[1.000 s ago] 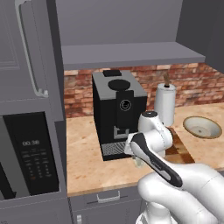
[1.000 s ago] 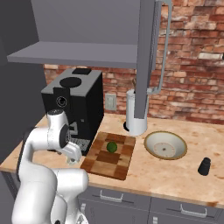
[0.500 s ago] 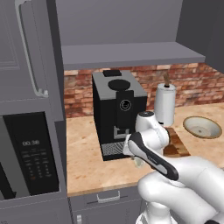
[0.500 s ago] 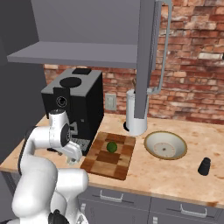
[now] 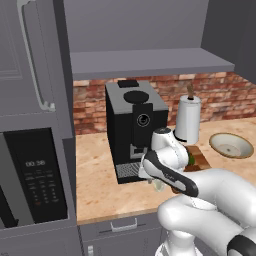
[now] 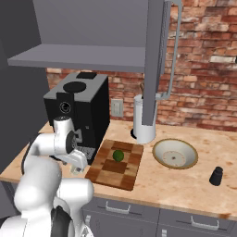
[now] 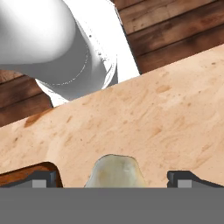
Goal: Open the cabinet. Place the bowl and condiment on the counter. Then place the lime and garlic on the cutting board.
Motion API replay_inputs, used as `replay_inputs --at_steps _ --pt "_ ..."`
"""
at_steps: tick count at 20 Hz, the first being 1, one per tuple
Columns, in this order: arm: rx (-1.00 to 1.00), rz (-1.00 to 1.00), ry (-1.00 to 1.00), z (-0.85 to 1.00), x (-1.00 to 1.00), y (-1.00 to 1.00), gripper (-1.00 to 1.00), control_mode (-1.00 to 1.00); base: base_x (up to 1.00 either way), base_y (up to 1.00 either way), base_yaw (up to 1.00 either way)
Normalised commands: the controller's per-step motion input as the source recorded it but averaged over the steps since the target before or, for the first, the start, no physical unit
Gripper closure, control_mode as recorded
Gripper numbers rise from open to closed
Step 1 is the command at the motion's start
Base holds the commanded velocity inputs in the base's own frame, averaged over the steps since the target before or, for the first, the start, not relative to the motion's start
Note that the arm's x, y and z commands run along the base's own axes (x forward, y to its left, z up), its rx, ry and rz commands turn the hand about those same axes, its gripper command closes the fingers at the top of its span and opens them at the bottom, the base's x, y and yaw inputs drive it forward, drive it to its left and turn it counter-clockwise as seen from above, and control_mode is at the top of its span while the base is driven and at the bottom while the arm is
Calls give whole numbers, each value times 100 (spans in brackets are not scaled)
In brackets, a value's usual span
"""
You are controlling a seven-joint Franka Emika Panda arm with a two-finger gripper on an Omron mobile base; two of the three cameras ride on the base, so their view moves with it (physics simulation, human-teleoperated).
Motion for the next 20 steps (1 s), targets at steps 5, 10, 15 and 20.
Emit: replay_inputs --at_steps 5,10,15,20 --pt "0 -3 0 -35 0 0 -100 -100 0 0 0" --pt "0 -5 0 -32 0 0 -100 -100 0 0 0" --pt "0 -5 0 -27 0 -5 -100 -100 0 0 0" --pt "0 -4 0 -36 0 -21 -100 -100 0 0 0"
